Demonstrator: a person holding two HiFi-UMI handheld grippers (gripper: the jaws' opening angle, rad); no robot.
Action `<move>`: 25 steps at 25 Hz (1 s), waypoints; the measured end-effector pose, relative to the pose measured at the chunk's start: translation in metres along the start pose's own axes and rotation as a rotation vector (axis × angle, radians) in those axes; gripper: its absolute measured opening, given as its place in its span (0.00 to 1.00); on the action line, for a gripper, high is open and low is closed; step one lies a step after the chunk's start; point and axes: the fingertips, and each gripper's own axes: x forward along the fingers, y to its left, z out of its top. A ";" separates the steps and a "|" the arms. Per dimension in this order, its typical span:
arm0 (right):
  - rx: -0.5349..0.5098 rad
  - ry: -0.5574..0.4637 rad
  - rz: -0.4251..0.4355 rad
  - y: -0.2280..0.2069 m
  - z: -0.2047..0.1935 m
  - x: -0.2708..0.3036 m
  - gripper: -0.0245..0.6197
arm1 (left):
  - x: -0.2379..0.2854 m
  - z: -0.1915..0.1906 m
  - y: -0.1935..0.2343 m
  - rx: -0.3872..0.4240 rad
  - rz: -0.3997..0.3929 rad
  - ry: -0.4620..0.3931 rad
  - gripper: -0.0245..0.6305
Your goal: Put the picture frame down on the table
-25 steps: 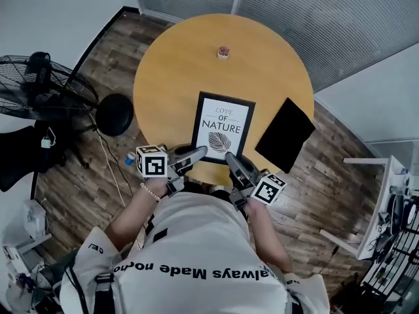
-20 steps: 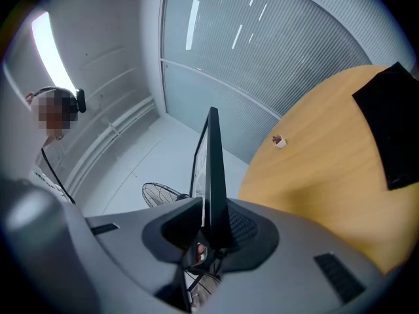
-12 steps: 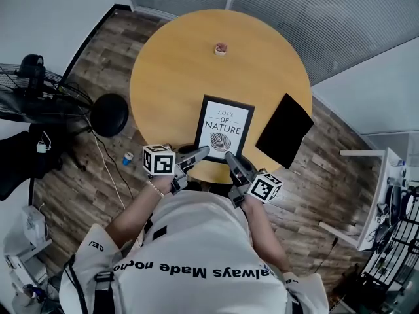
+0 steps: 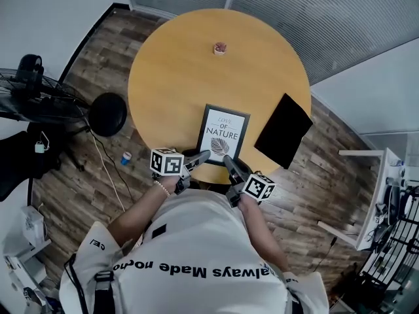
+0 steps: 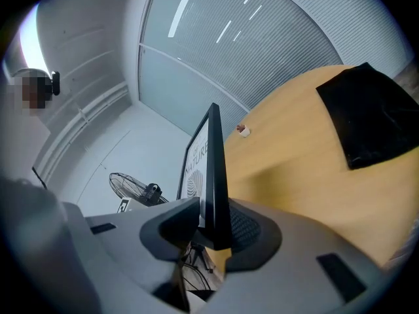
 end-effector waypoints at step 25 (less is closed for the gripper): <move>0.062 0.085 -0.167 -0.074 -0.035 0.015 0.26 | 0.033 -0.037 0.063 -0.026 0.147 0.146 0.24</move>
